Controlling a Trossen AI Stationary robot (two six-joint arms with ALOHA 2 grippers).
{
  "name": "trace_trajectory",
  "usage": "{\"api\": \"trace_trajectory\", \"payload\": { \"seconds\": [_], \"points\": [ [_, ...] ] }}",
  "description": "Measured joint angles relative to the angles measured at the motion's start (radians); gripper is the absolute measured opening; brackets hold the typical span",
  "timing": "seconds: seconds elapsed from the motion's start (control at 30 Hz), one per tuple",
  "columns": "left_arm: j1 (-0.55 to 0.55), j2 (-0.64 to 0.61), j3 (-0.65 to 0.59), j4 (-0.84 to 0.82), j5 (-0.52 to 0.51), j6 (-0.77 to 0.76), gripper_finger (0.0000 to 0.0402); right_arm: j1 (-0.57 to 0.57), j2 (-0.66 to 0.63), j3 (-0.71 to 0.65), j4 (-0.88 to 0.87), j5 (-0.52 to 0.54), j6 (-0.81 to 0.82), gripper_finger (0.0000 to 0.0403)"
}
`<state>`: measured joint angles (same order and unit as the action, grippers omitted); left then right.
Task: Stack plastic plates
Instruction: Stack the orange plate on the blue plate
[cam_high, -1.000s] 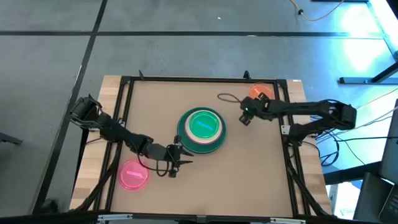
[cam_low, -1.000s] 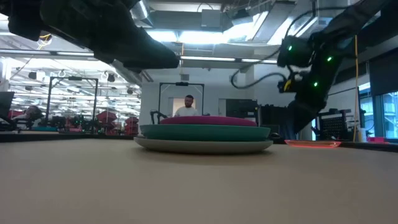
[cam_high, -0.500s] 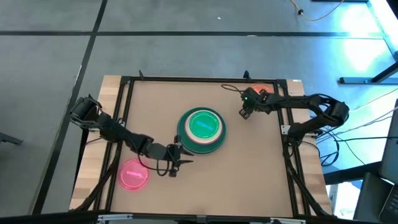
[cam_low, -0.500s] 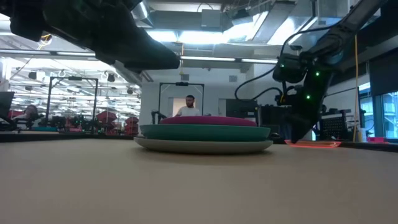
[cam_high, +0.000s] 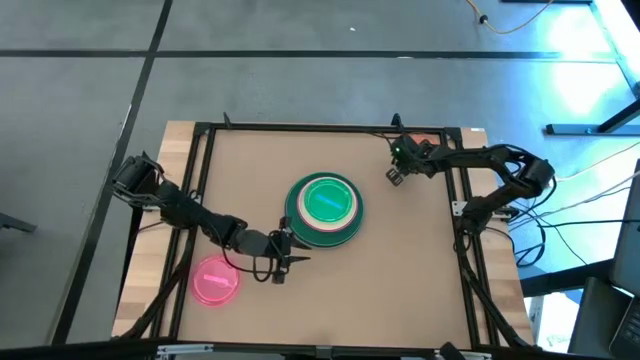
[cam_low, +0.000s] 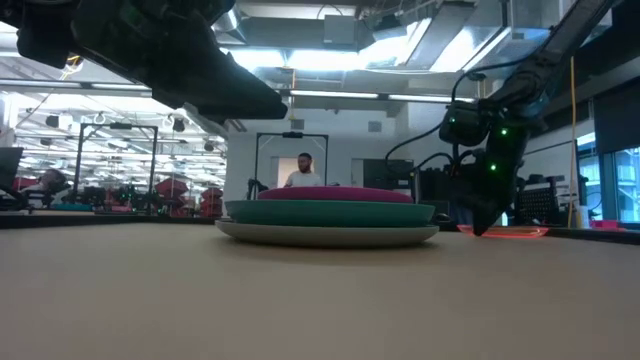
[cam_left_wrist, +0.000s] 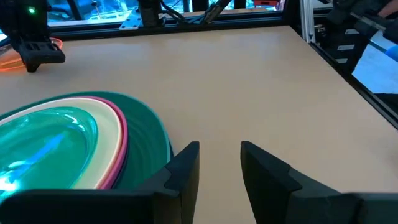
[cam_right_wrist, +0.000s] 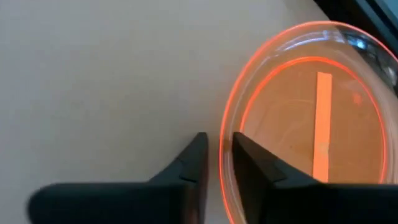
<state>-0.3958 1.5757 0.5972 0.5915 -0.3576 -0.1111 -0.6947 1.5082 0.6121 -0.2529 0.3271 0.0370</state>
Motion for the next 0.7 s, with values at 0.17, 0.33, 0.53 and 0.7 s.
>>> {"api": "trace_trajectory", "payload": {
  "seconds": [0.17,0.33,0.53,0.7],
  "points": [
    [0.001,0.000,0.000,0.000,0.000,-0.002,0.0111,0.011,0.002,0.000,0.024,0.002,-0.049,0.0009],
    [0.001,0.000,0.000,0.000,-0.001,-0.010,0.0111,0.074,-0.013,-0.002,0.044,0.021,-0.089,0.0007],
    [0.005,0.000,0.000,0.000,-0.006,-0.013,0.0111,0.216,-0.079,-0.002,0.079,-0.009,-0.122,0.0004],
    [0.005,0.000,0.000,0.000,-0.018,-0.013,0.0111,0.348,-0.154,-0.002,0.108,-0.023,-0.155,0.0002]
  ]
}}
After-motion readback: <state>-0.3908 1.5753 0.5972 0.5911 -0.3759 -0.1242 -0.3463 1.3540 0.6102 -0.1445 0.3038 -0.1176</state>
